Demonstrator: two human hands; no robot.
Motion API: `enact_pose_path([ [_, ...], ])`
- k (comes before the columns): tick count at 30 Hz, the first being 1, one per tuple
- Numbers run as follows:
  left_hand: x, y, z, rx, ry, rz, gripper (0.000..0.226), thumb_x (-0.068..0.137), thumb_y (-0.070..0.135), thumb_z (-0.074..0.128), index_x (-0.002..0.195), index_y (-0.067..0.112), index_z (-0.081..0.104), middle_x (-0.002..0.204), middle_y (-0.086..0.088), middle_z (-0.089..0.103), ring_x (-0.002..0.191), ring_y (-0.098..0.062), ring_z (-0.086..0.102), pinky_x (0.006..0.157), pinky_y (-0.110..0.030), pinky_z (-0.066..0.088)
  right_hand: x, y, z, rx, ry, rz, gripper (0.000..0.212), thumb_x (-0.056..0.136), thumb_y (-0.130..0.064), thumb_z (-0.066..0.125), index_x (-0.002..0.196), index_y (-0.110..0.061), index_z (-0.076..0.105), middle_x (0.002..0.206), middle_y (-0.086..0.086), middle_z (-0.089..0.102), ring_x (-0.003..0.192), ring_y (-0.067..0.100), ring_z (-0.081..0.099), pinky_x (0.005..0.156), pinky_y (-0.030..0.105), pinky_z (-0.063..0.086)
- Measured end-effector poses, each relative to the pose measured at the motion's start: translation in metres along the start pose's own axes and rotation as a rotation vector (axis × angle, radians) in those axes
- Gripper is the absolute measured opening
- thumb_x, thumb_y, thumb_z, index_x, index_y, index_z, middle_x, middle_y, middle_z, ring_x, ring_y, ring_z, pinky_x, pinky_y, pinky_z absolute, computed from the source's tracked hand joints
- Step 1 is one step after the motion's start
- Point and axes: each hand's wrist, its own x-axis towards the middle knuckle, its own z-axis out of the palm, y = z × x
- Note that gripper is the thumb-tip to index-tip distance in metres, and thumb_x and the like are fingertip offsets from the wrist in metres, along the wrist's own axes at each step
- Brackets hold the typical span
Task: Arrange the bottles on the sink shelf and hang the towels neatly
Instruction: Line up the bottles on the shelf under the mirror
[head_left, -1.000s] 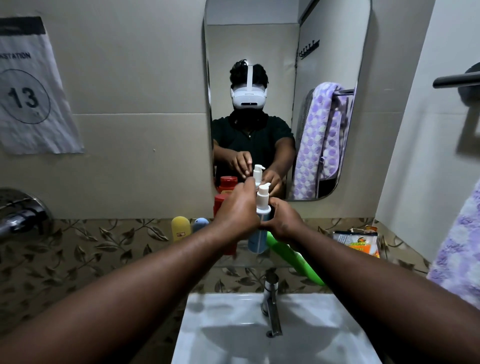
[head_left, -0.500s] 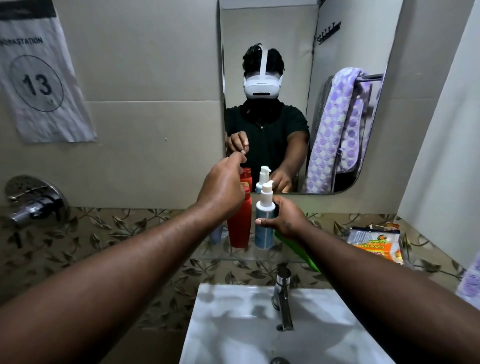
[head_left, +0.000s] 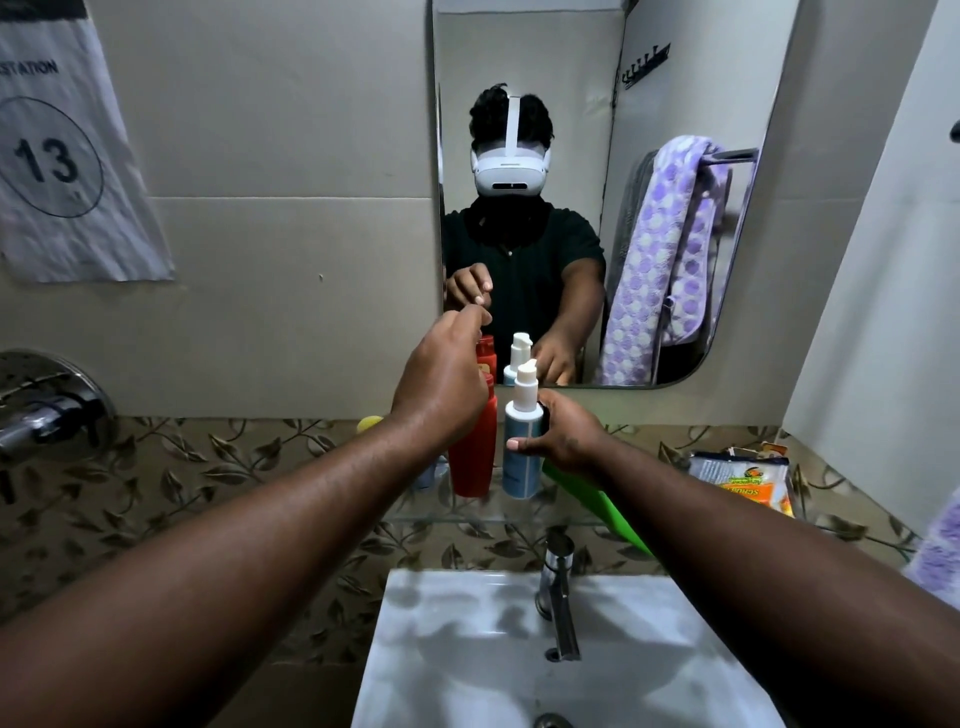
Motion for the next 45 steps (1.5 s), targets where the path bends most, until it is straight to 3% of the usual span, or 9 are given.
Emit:
enact_pose_path([
  [4, -0.006, 0.001, -0.003, 0.043, 0.123, 0.164, 0.048, 0.085, -0.005, 0.054, 0.129, 0.016, 0.057, 0.126, -0.005, 0.057, 0.109, -0.022, 0.056, 0.087, -0.038, 0.056, -0.003, 0.0, -0.018, -0.008, -0.058, 0.081, 0.09, 0.067, -0.002, 0.09, 0.144, -0.009, 0.044, 0.136, 0.014, 0.061, 0.125, 0.031, 0.058, 0.105, 0.05, 0.05],
  [8, -0.021, 0.007, 0.003, 0.127, 0.235, 0.486, 0.03, 0.088, 0.001, 0.044, 0.108, 0.002, 0.066, 0.121, -0.02, 0.062, 0.107, -0.034, 0.058, 0.084, -0.038, 0.054, -0.008, 0.003, -0.057, -0.177, 0.036, 0.13, 0.061, 0.078, 0.01, 0.077, 0.133, 0.002, 0.053, 0.125, 0.026, 0.065, 0.104, 0.034, 0.065, 0.093, 0.043, 0.053],
  [11, -0.044, 0.013, 0.025, 0.132, 0.131, 0.74, 0.019, 0.085, -0.005, 0.054, 0.096, -0.001, 0.069, 0.109, -0.023, 0.067, 0.091, -0.037, 0.063, 0.072, -0.047, 0.054, -0.017, 0.005, -0.084, -0.416, -0.005, 0.195, 0.045, 0.08, -0.002, 0.079, 0.124, 0.0, 0.065, 0.106, 0.015, 0.069, 0.087, 0.024, 0.062, 0.076, 0.033, 0.051],
  [13, -0.064, 0.018, 0.043, 0.136, -0.04, 0.811, 0.017, 0.083, -0.003, 0.058, 0.095, 0.004, 0.067, 0.101, -0.018, 0.066, 0.082, -0.033, 0.06, 0.062, -0.044, 0.051, -0.025, 0.009, -0.09, -0.626, -0.081, 0.232, 0.047, 0.08, -0.017, 0.083, 0.122, -0.004, 0.068, 0.105, 0.012, 0.068, 0.094, 0.023, 0.064, 0.074, 0.027, 0.046],
  [19, -0.105, 0.026, 0.083, 0.159, -0.426, 0.671, 0.025, 0.084, 0.008, 0.052, 0.108, 0.012, 0.06, 0.1, -0.01, 0.058, 0.088, -0.03, 0.055, 0.065, -0.047, 0.053, -0.043, 0.044, -0.074, -0.735, -0.23, 0.325, 0.079, 0.07, -0.039, 0.089, 0.137, -0.016, 0.055, 0.133, 0.009, 0.066, 0.113, 0.024, 0.065, 0.093, 0.027, 0.05],
  [22, -0.108, 0.029, 0.088, 0.169, -0.484, 0.633, 0.034, 0.085, 0.011, 0.048, 0.117, 0.014, 0.06, 0.11, -0.008, 0.059, 0.1, -0.03, 0.056, 0.075, -0.046, 0.052, -0.048, 0.057, -0.061, -0.752, -0.212, 0.323, 0.089, 0.069, -0.044, 0.085, 0.145, -0.018, 0.047, 0.13, 0.013, 0.067, 0.108, 0.027, 0.067, 0.082, 0.026, 0.047],
  [29, -0.111, 0.031, 0.095, 0.166, -0.469, 0.597, 0.03, 0.082, 0.011, 0.051, 0.11, 0.014, 0.061, 0.107, -0.007, 0.06, 0.098, -0.028, 0.057, 0.066, -0.04, 0.045, -0.054, 0.069, -0.047, -0.733, -0.082, 0.279, 0.073, 0.062, -0.044, 0.078, 0.123, -0.013, 0.054, 0.124, 0.015, 0.066, 0.112, 0.033, 0.065, 0.089, 0.037, 0.053],
  [38, -0.091, 0.028, 0.109, 0.135, -0.433, 0.416, 0.039, 0.079, 0.007, 0.053, 0.118, 0.014, 0.052, 0.115, -0.007, 0.055, 0.105, -0.03, 0.051, 0.081, -0.047, 0.048, -0.066, 0.052, -0.05, -0.873, -0.046, 0.208, 0.084, 0.062, -0.03, 0.091, 0.127, -0.012, 0.041, 0.127, 0.017, 0.065, 0.115, 0.038, 0.063, 0.085, 0.041, 0.051],
  [45, -0.064, 0.039, 0.121, 0.044, -0.337, 0.318, 0.046, 0.09, 0.013, 0.062, 0.133, 0.017, 0.049, 0.126, -0.005, 0.056, 0.114, -0.025, 0.051, 0.093, -0.035, 0.044, -0.082, 0.012, -0.077, -1.137, 0.022, 0.054, 0.055, 0.073, -0.019, 0.081, 0.12, -0.022, 0.053, 0.13, 0.005, 0.066, 0.122, 0.027, 0.062, 0.095, 0.035, 0.047],
])
